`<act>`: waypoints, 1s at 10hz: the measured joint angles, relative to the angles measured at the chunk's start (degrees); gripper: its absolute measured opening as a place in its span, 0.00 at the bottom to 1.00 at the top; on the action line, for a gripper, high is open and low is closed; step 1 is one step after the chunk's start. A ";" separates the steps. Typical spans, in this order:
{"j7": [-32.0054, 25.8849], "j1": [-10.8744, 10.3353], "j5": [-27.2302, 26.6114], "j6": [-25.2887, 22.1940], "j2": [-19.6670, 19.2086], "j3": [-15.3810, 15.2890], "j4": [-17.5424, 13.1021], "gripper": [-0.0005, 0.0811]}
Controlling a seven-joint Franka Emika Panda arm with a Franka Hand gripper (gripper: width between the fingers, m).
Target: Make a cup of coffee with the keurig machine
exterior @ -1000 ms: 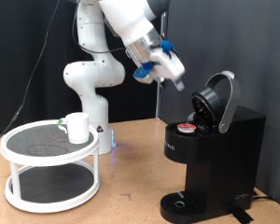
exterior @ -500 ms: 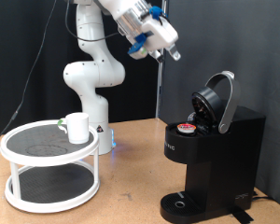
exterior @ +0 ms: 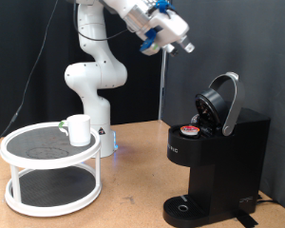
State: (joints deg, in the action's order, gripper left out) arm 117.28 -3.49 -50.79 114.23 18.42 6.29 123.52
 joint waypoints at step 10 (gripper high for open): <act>6.40 -1.31 -2.52 0.57 -6.15 -6.31 -7.41 0.91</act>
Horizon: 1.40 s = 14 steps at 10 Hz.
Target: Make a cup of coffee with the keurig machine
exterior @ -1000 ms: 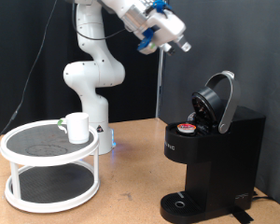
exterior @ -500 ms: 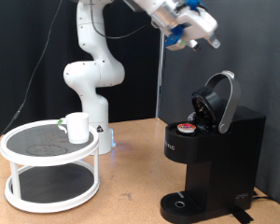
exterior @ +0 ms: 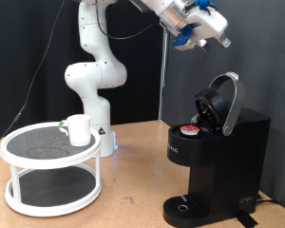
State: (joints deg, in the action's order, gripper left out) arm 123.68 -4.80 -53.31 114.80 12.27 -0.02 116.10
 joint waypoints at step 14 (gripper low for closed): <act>9.21 -2.80 12.53 -0.30 -10.50 -10.09 -10.16 0.91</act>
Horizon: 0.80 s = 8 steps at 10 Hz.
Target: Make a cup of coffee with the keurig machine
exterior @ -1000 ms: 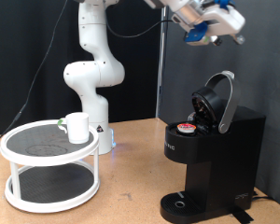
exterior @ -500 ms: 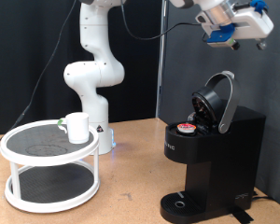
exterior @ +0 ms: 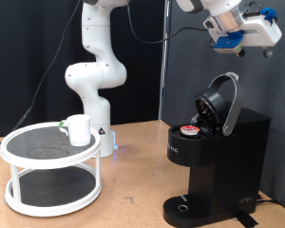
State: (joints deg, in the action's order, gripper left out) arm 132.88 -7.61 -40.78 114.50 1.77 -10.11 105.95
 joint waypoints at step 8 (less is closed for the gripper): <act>-1.48 1.96 1.05 -1.17 -0.05 1.35 3.50 0.03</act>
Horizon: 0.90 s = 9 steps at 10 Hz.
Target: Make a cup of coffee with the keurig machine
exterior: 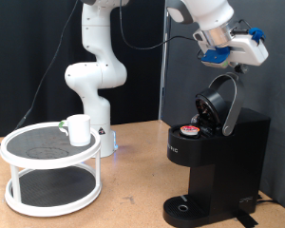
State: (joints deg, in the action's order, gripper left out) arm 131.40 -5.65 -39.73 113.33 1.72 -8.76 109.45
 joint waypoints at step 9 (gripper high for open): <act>-3.80 2.21 1.47 -4.01 3.39 1.34 2.73 0.01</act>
State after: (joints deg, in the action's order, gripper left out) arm 127.60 -3.44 -38.26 109.32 5.11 -7.42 112.18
